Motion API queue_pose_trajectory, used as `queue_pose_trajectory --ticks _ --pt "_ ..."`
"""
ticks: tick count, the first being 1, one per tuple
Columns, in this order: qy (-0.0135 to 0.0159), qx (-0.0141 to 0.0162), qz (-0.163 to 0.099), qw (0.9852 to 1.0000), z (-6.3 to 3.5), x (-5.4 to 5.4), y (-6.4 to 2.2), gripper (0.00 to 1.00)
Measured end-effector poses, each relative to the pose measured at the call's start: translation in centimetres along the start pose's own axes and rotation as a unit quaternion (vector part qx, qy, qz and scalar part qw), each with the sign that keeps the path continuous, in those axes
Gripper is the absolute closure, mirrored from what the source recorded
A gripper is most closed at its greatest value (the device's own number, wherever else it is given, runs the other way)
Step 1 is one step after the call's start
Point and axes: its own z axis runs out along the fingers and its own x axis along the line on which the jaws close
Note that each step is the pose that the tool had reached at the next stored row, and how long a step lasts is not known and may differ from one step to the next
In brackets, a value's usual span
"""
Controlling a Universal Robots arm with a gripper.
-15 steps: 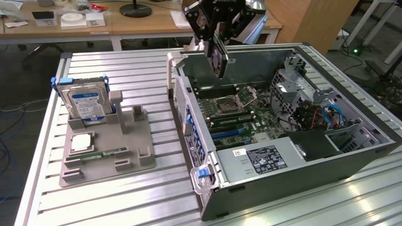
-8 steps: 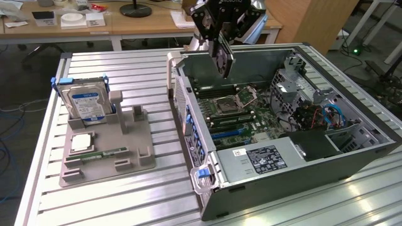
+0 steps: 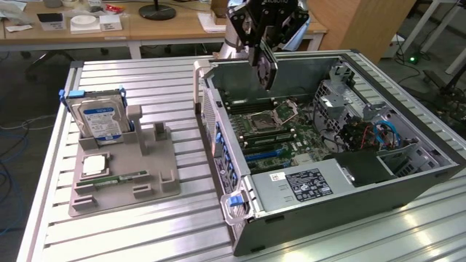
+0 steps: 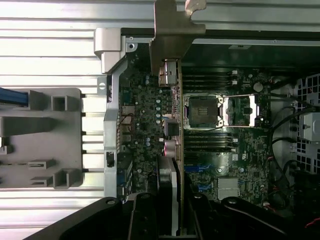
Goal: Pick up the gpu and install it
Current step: 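Pick up the gpu and move the gpu toward the slot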
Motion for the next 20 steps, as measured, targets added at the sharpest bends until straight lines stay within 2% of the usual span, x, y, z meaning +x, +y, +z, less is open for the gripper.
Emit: queue_pose_trajectory --ticks 20 --pt "0.0 0.0 0.0 1.0 0.13 -2.4 0.03 0.72"
